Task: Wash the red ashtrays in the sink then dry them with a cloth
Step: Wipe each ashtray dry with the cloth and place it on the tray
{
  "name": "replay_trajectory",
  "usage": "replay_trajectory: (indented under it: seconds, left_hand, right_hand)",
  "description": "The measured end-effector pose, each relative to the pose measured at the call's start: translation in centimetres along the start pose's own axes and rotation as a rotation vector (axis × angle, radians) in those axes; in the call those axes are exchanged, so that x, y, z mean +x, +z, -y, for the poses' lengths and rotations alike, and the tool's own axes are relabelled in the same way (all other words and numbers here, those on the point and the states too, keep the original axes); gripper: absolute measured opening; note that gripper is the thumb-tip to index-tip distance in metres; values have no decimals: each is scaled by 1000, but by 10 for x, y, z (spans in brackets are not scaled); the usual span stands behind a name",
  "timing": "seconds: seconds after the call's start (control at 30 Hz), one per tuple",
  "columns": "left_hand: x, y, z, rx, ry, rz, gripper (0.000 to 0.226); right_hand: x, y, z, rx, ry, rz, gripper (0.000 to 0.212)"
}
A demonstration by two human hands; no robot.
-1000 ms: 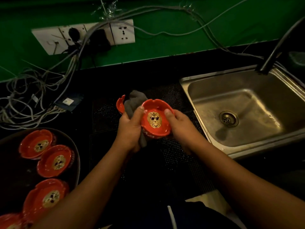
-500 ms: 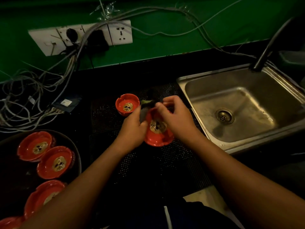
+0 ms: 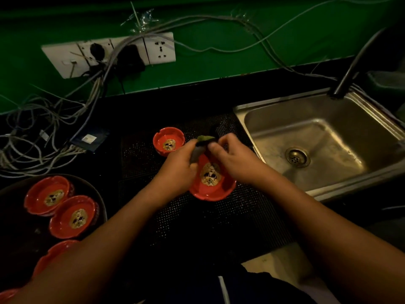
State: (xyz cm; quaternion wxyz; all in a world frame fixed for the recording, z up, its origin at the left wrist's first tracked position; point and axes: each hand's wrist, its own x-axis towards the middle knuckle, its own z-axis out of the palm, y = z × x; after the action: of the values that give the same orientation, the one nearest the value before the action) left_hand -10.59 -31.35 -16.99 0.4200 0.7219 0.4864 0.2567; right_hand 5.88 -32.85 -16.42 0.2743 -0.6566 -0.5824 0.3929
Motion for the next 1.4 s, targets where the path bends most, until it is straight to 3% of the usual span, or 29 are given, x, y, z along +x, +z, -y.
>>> replay_trajectory:
  seconds: [0.07, 0.13, 0.23, 0.3, 0.4, 0.47, 0.53, 0.7, 0.87, 0.97, 1.1, 1.27, 1.4]
  left_hand:
    - [4, 9, 6, -231, -122, -181, 45]
    - [6, 20, 6, -401, -251, -326, 36]
    - [3, 33, 2, -445, -211, -303, 35]
    - [0, 32, -1, -385, -156, -222, 35]
    - [8, 22, 3, -219, -72, -53, 31]
    - [11, 20, -1, -138, -49, 50, 31]
    - [12, 27, -4, -61, -33, 52, 33]
    - [-3, 53, -3, 267, 24, -14, 47]
    - [-2, 62, -6, 655, -99, 117, 67]
    - [4, 64, -12, 850, -121, 99, 78]
    - [5, 73, -21, 908, -138, 44, 67]
    - [10, 86, -30, 850, -107, -43, 75]
    - [7, 100, -32, 712, -106, 28, 67]
  right_hand:
    - [-5, 2, -3, 271, 97, -124, 42]
    - [-10, 14, -8, 457, 130, -85, 42]
    - [-13, 26, -13, 561, 105, -190, 35]
    - [-9, 17, -15, 457, 77, -222, 35]
    - [-7, -1, -22, 243, 40, -11, 34]
    - [-6, -8, -26, 240, 76, 108, 38]
    - [-6, -11, -30, 281, 122, 158, 40]
    - [-3, -24, -44, 608, 357, 111, 46]
    - [-4, -25, -51, 473, 251, 126, 34]
    - [-2, -26, -60, 397, 232, 87, 35]
    - [7, -38, -63, 355, 144, -74, 50]
    - [16, -46, -66, 360, 79, -152, 53]
    - [20, -47, -69, 502, 131, -168, 48]
